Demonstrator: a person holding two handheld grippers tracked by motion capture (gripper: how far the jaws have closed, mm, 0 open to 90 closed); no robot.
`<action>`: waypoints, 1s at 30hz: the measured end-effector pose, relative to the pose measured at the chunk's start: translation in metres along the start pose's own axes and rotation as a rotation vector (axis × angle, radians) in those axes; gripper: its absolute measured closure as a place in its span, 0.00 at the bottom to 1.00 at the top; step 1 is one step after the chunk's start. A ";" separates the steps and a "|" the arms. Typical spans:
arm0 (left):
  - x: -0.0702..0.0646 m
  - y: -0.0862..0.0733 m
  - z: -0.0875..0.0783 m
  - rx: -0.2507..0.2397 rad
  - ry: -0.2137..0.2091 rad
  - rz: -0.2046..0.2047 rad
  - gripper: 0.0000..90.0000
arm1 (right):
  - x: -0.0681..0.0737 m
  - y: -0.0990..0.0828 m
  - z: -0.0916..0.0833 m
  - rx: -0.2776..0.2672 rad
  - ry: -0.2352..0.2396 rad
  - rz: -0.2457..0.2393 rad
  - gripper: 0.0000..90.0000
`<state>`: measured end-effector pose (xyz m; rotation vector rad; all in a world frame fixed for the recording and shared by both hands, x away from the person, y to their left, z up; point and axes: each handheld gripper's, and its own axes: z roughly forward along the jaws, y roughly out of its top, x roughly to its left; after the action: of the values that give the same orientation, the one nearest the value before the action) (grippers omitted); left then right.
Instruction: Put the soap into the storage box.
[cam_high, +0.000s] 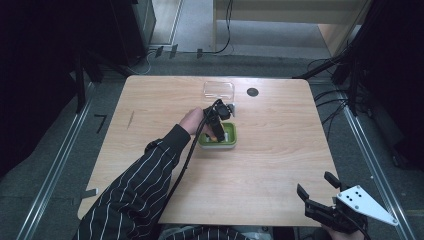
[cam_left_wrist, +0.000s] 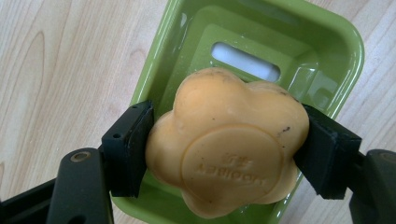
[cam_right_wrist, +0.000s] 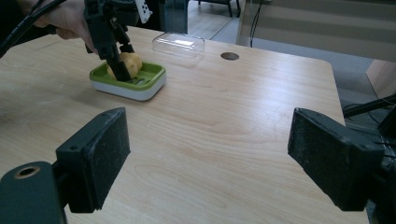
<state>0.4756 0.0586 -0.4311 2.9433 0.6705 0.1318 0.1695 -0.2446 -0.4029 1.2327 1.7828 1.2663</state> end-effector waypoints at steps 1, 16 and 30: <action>0.000 0.000 0.000 -0.001 0.000 0.000 0.30 | 0.000 0.000 0.000 0.000 0.000 0.001 0.15; 0.001 -0.001 0.000 0.003 -0.002 0.006 0.30 | 0.000 0.000 0.000 0.000 0.001 0.000 0.15; 0.000 -0.001 0.000 0.009 0.004 -0.007 0.30 | 0.000 0.000 0.000 -0.001 0.000 -0.001 0.15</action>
<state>0.4751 0.0598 -0.4312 2.9500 0.6841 0.1340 0.1697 -0.2450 -0.4028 1.2306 1.7820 1.2665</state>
